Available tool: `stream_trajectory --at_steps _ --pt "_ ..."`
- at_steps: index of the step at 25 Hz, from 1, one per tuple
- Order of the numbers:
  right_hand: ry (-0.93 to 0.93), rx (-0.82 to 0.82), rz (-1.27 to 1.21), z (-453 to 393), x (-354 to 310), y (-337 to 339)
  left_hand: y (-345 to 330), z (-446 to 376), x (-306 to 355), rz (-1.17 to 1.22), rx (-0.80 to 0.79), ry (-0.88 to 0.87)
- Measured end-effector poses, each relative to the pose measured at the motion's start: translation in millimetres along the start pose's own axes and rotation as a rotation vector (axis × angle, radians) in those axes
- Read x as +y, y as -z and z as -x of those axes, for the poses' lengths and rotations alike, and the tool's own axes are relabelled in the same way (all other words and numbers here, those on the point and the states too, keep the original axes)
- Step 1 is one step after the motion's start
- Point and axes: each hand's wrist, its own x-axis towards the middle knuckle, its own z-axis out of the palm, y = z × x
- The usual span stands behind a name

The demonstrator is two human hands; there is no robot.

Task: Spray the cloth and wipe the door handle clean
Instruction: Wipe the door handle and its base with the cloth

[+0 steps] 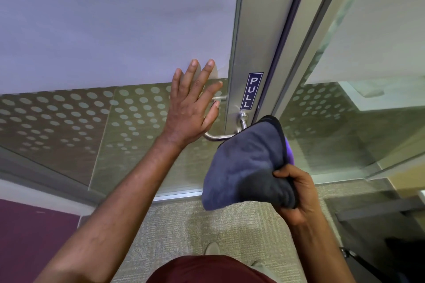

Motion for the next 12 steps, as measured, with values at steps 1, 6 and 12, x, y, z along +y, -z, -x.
stream_trajectory --at_steps 1,6,12 --pt "0.017 0.019 -0.024 2 0 -1 3 2 6 0.033 -0.021 0.039" --pt "0.106 -0.033 -0.051 11 -3 -1 17 40 48 0.457 -0.059 0.404" --pt "0.216 -0.243 -0.163 18 2 2 29 77 92 1.768 -0.506 1.589"
